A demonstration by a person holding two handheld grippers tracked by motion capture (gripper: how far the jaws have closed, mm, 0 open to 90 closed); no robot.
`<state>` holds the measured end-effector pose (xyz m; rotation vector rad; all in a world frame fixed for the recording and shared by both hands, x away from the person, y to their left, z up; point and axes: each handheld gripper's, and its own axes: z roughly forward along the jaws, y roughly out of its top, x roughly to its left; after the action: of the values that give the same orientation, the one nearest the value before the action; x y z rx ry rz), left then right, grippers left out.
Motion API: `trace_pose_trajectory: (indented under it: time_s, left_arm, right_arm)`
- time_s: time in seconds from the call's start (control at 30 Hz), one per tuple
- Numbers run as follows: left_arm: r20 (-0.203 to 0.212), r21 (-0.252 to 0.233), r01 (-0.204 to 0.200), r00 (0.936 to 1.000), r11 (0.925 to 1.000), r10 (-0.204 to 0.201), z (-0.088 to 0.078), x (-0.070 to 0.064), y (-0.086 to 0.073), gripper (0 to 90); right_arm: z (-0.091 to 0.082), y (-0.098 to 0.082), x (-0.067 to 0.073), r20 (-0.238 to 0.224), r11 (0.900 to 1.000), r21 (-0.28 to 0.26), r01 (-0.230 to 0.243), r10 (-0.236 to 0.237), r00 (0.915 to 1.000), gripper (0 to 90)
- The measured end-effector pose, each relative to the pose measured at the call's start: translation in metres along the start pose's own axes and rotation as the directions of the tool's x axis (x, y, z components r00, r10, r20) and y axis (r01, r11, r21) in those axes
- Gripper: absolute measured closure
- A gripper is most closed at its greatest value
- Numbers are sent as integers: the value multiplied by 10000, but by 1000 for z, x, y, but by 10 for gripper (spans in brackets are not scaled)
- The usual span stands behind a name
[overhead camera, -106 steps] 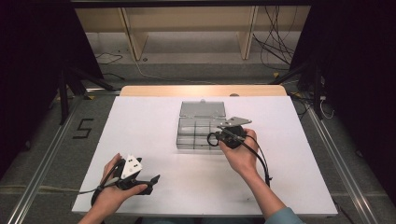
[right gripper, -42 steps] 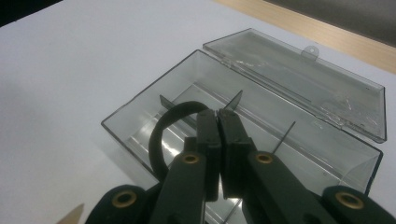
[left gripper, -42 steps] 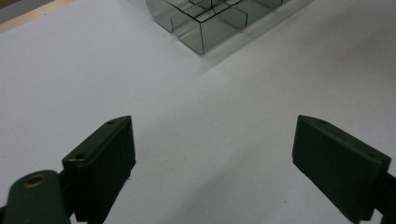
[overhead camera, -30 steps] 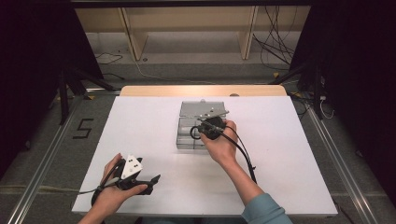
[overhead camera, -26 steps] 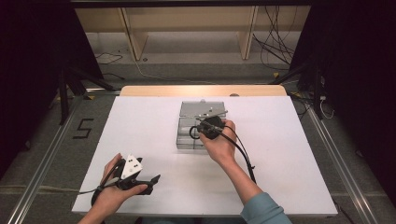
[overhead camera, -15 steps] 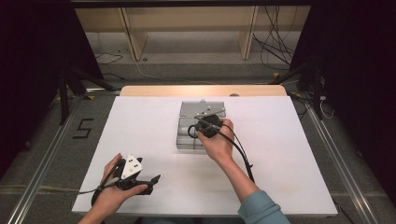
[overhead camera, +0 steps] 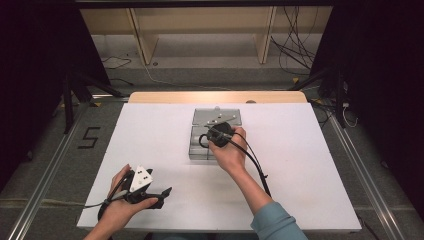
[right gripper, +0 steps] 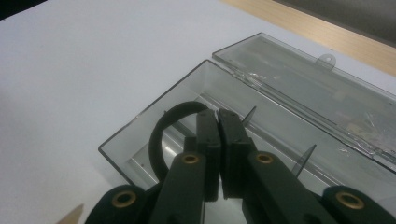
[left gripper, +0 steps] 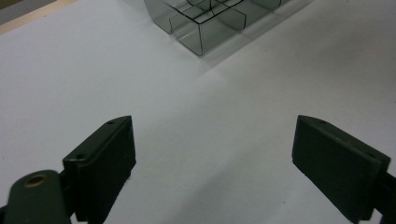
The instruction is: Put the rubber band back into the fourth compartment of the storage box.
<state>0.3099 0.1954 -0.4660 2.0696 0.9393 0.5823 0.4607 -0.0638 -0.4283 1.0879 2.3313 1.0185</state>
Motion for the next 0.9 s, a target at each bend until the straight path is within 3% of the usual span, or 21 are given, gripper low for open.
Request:
trace_pose_trajectory:
  time_s: [0.9]
  left_arm:
    - [1,-55,49,10000,10000,-49,0,0,0,129]
  right_arm:
    - [17,0,9,22,9990,401,209,-210,9998,886]
